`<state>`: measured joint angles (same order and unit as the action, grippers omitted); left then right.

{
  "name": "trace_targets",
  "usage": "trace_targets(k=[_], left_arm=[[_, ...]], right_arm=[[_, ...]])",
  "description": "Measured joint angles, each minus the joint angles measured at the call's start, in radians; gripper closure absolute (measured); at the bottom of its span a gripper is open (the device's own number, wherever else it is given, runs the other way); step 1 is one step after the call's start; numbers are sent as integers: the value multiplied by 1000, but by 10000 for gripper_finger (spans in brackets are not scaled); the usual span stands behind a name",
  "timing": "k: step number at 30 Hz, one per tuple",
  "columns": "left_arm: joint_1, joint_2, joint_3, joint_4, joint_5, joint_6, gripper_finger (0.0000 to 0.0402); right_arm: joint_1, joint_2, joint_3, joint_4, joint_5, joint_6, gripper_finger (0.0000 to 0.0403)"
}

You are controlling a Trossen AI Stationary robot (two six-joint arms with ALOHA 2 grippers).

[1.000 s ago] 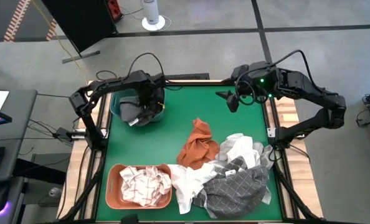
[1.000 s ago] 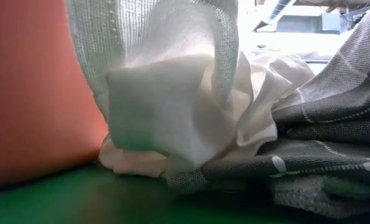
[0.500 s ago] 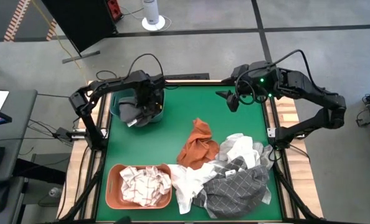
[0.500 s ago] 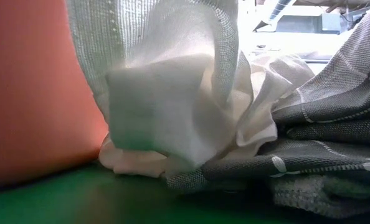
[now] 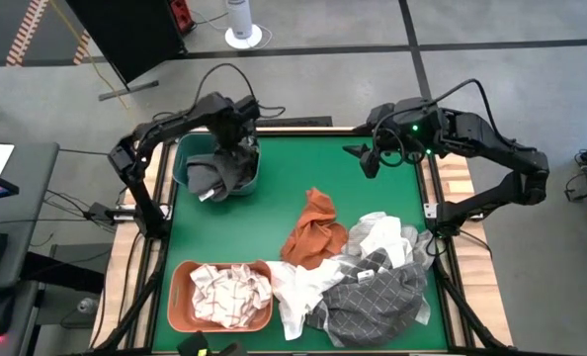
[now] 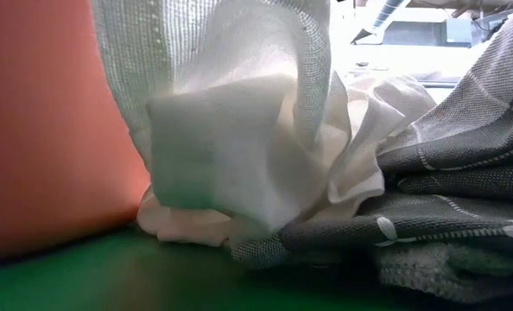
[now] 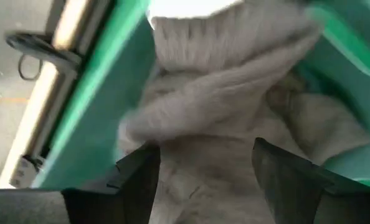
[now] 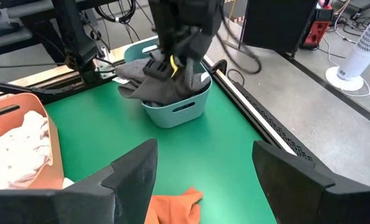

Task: Sort microfiber towel by color & place in baskets
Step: Put the black microfiber towel into the green bin

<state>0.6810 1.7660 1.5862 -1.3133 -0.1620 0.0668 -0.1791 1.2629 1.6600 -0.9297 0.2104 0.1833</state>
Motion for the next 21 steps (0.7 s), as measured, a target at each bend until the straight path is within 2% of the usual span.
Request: trace_targets(k=[8, 21], left_arm=[[11, 0, 62, -95, -1, 47, 158], [44, -36, 62, -130, 27, -89, 158]], right_arm=[[0, 0, 0, -9, 0, -1, 112], [0, 0, 0, -8, 0, -8, 112]])
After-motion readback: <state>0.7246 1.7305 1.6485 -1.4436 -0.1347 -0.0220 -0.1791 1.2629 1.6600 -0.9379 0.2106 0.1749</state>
